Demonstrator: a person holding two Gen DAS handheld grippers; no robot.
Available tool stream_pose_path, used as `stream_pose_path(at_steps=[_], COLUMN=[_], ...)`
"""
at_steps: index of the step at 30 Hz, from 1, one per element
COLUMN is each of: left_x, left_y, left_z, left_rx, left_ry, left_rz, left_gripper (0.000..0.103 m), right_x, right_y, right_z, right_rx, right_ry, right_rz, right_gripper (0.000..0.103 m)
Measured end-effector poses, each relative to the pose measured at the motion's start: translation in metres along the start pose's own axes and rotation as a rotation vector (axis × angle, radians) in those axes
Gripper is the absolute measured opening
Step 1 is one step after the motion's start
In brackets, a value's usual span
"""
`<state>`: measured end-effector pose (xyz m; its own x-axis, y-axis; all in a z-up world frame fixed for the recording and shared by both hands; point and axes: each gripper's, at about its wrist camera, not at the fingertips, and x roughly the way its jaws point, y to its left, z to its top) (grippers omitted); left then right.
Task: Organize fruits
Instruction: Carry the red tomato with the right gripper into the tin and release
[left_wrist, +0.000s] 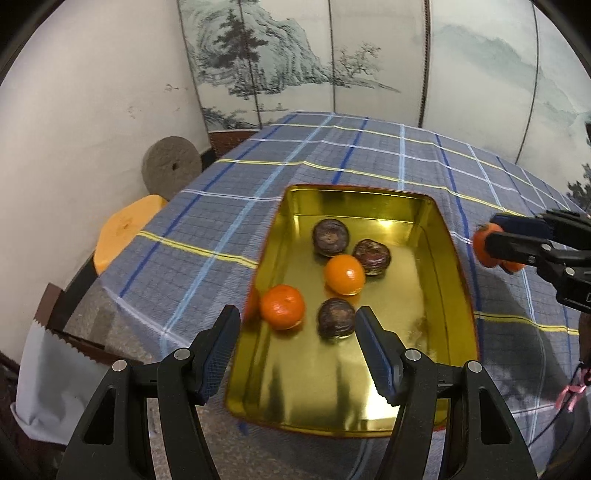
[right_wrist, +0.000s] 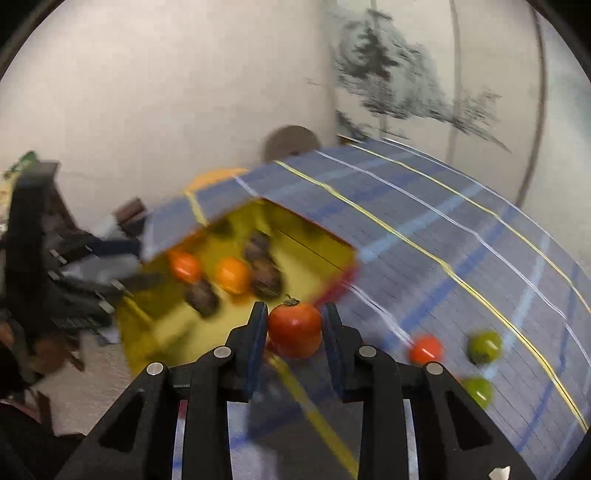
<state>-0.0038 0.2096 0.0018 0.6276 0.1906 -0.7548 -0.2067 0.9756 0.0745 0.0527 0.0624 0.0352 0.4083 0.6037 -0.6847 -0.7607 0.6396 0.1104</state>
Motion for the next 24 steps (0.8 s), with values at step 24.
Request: stream_pose_path(at_steps=[24], left_x=[-0.007], left_y=[0.005], left_z=[-0.012], left_rx=[0.004], left_ry=[0.025], left_rz=[0.003], left_gripper=[0.065], right_x=[0.087], right_y=[0.041], right_z=[0.003], right_rx=[0.020], right_ry=[0.094], right_rz=[0.077], right_gripper=[0.033])
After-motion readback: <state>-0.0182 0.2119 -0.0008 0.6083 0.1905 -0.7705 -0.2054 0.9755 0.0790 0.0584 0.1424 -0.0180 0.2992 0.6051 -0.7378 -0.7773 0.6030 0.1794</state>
